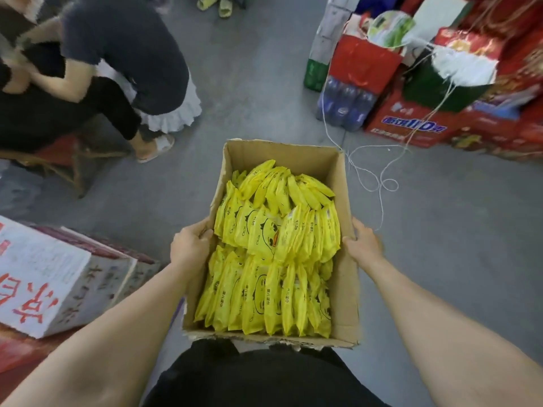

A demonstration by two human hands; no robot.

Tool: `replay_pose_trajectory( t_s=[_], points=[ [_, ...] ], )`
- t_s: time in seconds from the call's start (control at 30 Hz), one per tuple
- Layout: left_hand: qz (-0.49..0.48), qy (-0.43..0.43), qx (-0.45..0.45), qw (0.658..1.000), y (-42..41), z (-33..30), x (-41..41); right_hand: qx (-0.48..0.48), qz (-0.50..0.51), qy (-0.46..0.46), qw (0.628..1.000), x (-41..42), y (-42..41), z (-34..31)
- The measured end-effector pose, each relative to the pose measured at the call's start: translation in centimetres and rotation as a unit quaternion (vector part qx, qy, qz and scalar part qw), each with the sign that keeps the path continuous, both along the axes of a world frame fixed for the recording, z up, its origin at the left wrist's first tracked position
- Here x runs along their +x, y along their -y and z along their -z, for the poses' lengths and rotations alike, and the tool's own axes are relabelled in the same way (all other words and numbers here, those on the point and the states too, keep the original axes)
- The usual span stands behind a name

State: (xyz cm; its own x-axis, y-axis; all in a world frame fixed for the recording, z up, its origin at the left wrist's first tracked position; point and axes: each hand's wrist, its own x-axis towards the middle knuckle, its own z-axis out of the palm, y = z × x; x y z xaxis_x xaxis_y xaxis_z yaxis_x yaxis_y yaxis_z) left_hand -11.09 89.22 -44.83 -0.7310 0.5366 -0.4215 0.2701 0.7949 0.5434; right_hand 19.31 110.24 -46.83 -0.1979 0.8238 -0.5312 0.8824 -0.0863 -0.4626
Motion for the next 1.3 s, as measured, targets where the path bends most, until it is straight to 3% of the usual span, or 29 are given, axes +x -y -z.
replay_pose_trajectory(
  t_s=[0.43, 0.83, 1.0, 1.13, 1.3],
  points=[
    [0.237, 0.047, 0.009, 0.970, -26.6, -0.6, 16.5, 0.030, 0.181, 0.019, 0.983, 23.0, -11.7, -5.1],
    [0.461, 0.032, 0.020, 0.886, -56.6, -1.3, 31.1, 0.027, 0.331, 0.088, 0.939, 36.8, -26.2, -8.4],
    [0.514, 0.023, 0.020, 0.857, -67.5, -3.8, 38.7, 0.037, 0.369, 0.089, 0.925, 43.0, -33.7, -9.3],
    [0.535, 0.024, 0.041, 0.843, -75.2, -4.0, 45.0, 0.038, 0.421, 0.026, 0.906, 48.8, -39.6, -8.6],
    [0.524, 0.008, 0.038, 0.851, -83.5, -4.7, 54.0, 0.036, 0.428, 0.001, 0.903, 57.7, -48.1, -7.6]
  ],
)
